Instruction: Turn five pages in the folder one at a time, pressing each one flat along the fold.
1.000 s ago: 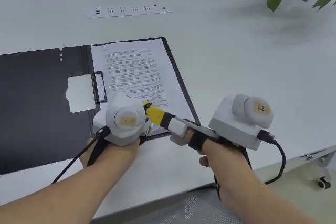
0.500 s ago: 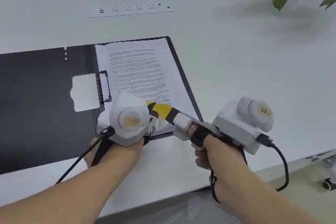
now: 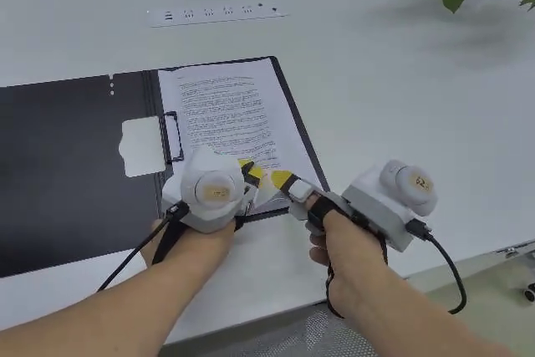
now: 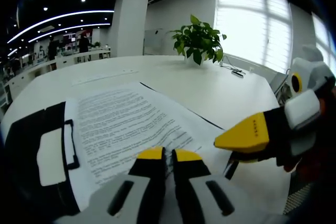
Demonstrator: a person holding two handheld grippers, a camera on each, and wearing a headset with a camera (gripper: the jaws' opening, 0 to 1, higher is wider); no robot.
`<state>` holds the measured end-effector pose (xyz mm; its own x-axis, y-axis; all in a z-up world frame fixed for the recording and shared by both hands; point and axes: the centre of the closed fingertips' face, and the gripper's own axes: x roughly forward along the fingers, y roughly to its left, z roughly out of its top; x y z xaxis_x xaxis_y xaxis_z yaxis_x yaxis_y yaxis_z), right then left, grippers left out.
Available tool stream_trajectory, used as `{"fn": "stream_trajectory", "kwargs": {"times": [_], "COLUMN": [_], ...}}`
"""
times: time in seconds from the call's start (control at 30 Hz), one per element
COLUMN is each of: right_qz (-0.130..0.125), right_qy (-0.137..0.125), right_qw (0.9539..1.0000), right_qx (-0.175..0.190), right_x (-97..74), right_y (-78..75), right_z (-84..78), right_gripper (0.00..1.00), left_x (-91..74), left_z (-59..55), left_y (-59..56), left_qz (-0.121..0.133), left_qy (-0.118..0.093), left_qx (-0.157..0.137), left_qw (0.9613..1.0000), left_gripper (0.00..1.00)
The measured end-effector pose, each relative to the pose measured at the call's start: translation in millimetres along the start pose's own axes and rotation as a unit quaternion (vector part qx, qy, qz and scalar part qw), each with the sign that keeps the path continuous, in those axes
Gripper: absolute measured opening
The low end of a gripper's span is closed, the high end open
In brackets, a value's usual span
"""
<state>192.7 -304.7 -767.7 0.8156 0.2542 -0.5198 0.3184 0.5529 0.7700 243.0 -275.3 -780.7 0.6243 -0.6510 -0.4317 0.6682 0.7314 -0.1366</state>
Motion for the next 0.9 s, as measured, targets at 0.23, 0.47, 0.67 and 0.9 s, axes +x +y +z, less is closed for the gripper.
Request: {"fn": "stream_trajectory", "kwargs": {"times": [0.23,0.47,0.67,0.9], "right_qz": [-0.007,0.004,0.013,0.028], "right_qy": [-0.011,-0.024,-0.035,-0.039], "right_qw": [0.9999,0.9994,0.9989,0.9984], "right_qx": [0.005,0.024,0.028,0.028], "right_x": [0.3,-1.1,-3.0,-9.6], "right_y": [-4.2,3.5,10.5,21.6], "right_z": [2.0,3.3,6.1,6.4], "right_gripper": [0.0,0.0,0.0,0.0], "left_x": [0.1,0.0,-5.8,-26.6], "left_z": [-0.1,0.5,2.3,17.4], "left_y": [0.1,0.8,0.3,7.3], "left_qz": [0.002,0.009,0.001,-0.003], "left_qy": [0.003,0.007,0.016,0.008], "left_qx": [-0.002,-0.025,-0.062,-0.059], "left_qw": [1.0,0.9996,0.9979,0.9982], "left_gripper": [0.04,0.05,0.07,0.23]}}
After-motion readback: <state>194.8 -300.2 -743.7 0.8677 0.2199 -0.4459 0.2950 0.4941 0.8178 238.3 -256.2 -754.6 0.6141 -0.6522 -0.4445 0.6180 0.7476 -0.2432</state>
